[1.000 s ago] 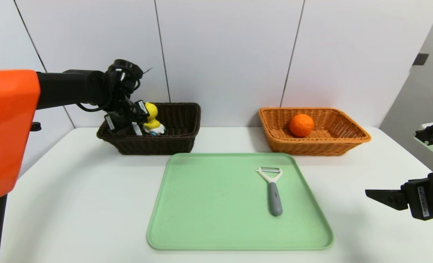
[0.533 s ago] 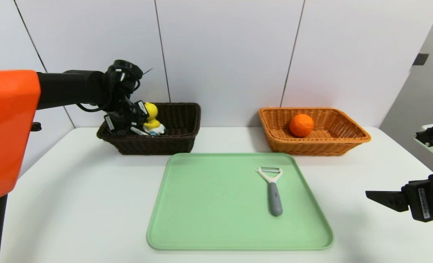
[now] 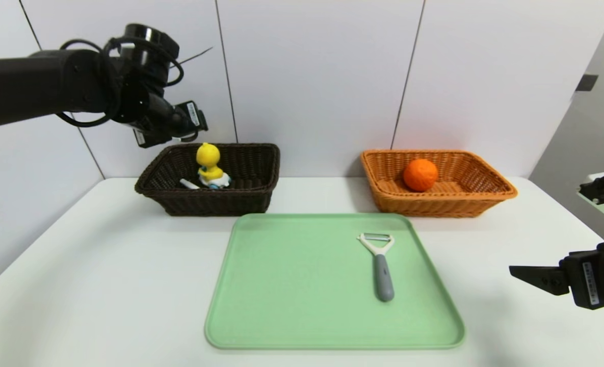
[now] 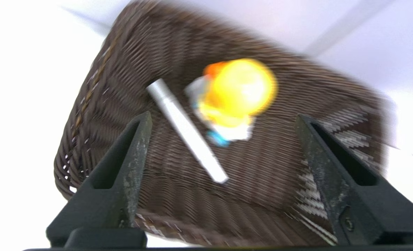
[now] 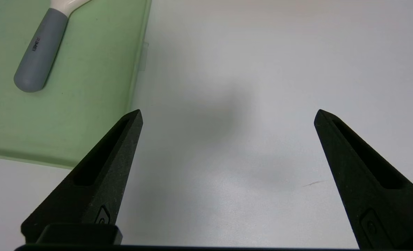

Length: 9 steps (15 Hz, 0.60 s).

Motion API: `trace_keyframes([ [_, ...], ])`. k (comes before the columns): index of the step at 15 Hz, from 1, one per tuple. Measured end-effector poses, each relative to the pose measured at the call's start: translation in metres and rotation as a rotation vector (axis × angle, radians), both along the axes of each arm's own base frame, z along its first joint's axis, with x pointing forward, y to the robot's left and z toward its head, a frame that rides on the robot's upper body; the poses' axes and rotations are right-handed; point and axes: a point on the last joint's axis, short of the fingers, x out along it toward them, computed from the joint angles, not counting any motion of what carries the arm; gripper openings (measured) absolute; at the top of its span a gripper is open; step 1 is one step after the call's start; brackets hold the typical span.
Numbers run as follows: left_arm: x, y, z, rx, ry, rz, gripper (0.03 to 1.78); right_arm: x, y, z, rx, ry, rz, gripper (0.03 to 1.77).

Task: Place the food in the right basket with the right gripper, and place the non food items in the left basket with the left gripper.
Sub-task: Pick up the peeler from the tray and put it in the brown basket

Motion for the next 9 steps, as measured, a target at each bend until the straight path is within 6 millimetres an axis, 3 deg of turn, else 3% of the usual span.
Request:
trace_keyframes([
  [4,-0.058,-0.053,0.045,0.016,-0.106,-0.289,1.56,0.001,0.001,0.0,0.001,-0.002,0.005,1.7],
  [7,-0.101,-0.101,0.053,0.003,-0.1,-0.481,1.61,0.0,0.001,0.0,0.002,0.002,0.004,1.7],
  [9,-0.121,-0.132,0.046,0.005,-0.06,-0.548,1.63,0.0,0.0,0.0,0.004,0.0,0.001,1.7],
])
